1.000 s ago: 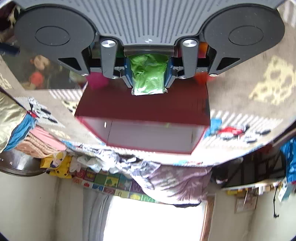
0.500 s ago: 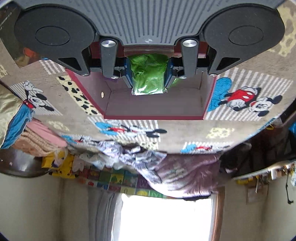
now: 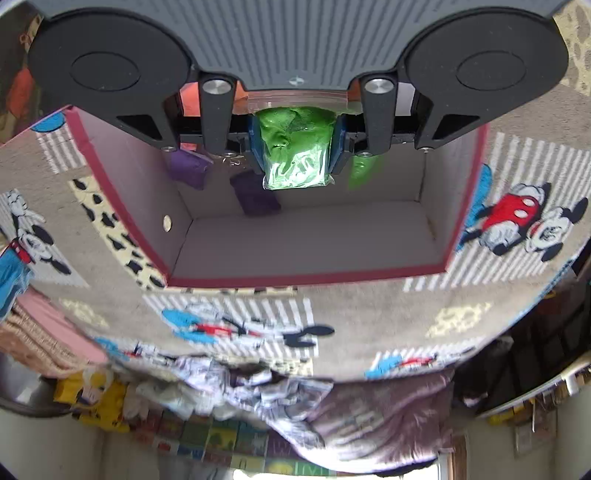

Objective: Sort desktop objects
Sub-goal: 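Carry the green clay bag over the pink box and open the left tool, then move the left tool away from the box toward the black photo album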

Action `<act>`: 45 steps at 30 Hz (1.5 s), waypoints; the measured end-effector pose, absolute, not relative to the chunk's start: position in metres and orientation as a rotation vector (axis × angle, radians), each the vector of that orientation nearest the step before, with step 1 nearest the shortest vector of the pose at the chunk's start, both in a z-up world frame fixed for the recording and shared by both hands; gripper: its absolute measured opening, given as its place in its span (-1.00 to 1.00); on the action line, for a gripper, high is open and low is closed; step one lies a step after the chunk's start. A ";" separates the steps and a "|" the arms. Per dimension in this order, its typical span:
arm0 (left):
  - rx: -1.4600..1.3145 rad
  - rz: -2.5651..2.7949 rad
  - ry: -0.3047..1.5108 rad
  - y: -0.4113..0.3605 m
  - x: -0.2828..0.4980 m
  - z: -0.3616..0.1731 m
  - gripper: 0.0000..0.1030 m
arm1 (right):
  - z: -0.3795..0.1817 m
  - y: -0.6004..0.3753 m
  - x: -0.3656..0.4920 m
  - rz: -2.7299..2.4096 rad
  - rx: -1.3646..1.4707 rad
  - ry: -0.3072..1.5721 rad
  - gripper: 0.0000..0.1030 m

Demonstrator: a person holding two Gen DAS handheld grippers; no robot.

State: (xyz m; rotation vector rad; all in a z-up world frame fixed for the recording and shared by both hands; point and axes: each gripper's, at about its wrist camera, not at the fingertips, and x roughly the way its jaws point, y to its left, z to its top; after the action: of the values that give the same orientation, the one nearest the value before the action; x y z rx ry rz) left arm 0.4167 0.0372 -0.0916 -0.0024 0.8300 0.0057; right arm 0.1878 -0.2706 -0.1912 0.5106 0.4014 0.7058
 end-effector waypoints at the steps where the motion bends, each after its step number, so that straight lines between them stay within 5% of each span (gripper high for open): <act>1: 0.001 0.011 0.846 0.036 0.422 -0.094 -0.33 | -0.191 -0.270 0.188 0.710 0.510 0.400 0.99; 13: 0.039 0.064 0.966 0.025 0.469 -0.117 -0.32 | -0.192 -0.261 0.188 0.767 0.449 0.383 0.99; 16: 0.046 0.093 0.932 0.024 0.469 -0.116 -0.11 | -0.192 -0.259 0.189 0.765 0.432 0.389 0.99; 20: 0.018 0.085 0.896 0.024 0.460 -0.109 -0.10 | -0.192 -0.257 0.188 0.764 0.413 0.392 0.99; 38: -0.137 -0.008 0.654 0.019 0.335 -0.064 -0.08 | -0.189 -0.270 0.182 0.605 0.410 0.320 0.99; 45: -0.204 -0.131 0.568 0.007 0.270 -0.067 0.16 | -0.189 -0.281 0.179 0.534 0.378 0.305 0.99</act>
State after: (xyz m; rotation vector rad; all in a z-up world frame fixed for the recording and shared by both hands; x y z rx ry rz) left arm 0.2699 0.0073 -0.0670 -0.2043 0.5684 -0.1314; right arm 0.1786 -0.2808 -0.1894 0.3781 0.3051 0.5338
